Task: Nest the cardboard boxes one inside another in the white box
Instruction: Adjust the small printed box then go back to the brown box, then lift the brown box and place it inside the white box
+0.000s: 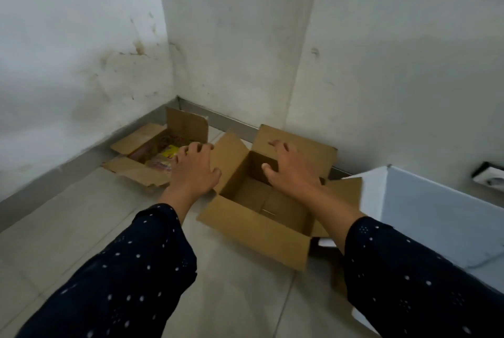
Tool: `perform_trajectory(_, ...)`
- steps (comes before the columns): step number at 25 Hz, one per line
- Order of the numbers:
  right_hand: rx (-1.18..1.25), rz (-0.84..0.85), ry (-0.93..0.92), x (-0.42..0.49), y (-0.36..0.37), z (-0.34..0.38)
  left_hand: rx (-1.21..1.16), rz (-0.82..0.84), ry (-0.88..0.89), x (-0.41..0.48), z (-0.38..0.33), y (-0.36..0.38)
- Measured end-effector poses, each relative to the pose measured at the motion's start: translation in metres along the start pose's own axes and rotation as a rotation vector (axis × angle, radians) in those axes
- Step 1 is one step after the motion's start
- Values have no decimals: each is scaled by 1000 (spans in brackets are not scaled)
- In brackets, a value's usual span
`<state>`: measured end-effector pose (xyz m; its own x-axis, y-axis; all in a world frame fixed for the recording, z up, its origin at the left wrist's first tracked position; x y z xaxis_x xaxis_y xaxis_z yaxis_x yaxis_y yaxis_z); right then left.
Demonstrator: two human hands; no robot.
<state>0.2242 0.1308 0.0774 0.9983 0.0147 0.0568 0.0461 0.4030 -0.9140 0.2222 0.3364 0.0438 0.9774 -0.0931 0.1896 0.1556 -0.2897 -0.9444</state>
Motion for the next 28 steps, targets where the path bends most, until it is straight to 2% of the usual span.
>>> perform_trajectory(4,-35,12,240,-3,-8,-108,-41,48,54,13,-56,42)
perform_trajectory(8,22,128,427,3,37,-183,-22,152,64,29,-63,91)
perform_trajectory(14,-108,134,707,14,86,-220,140,269,-88,58,5,137)
perform_trajectory(18,-127,-32,883,21,81,-236,105,186,-298,76,55,140)
perform_trajectory(21,38,-81,910,30,73,-239,71,103,-392,87,71,132)
perform_trajectory(23,145,-17,889,36,77,-233,61,60,-302,98,65,129)
perform_trajectory(25,135,31,841,38,82,-223,-30,66,-195,101,47,133)
perform_trajectory(28,158,-1,781,32,79,-210,-108,-31,-184,90,24,122)
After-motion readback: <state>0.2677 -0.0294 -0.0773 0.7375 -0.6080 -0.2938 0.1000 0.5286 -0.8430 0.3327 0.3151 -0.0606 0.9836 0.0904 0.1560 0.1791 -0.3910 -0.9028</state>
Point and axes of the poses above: each hand's wrist, its own x-axis towards the middle knuckle, its own y-axis out of the palm, z = x × y, the point moved 7 cm from there along x, towards the middle knuckle, and after that the axes turned 13 degrees about y, right-handed, at the moved point
